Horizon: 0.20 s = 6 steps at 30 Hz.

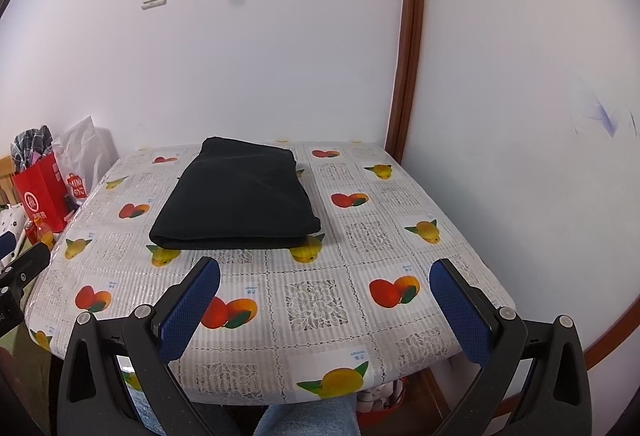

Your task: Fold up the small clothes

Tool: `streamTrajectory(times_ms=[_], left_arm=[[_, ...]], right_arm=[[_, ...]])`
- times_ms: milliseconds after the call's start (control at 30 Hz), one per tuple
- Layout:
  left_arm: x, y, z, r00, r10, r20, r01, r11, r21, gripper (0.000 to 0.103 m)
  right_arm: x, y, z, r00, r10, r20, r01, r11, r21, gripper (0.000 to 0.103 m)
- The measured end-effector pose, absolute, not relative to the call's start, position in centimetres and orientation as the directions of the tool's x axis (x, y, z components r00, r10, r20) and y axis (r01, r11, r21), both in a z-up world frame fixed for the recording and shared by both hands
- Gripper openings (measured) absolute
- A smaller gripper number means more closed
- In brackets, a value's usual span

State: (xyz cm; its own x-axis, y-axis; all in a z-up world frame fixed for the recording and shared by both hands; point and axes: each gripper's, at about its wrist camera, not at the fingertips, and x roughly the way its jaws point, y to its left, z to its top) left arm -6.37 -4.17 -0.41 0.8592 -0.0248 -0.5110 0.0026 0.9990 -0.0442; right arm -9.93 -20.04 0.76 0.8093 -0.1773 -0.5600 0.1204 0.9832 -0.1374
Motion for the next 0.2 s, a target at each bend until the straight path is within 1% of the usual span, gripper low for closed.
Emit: streamTrajectory(times_ms=[200], left_arm=[[-6.24, -3.59, -0.51, 0.858, -0.035, -0.512, 0.006, 0.998, -0.057, 0.089]], right_arm=[[-9.68, -19.72, 0.47, 0.806, -0.186, -0.563, 0.121, 0.981, -0.151, 0.103]])
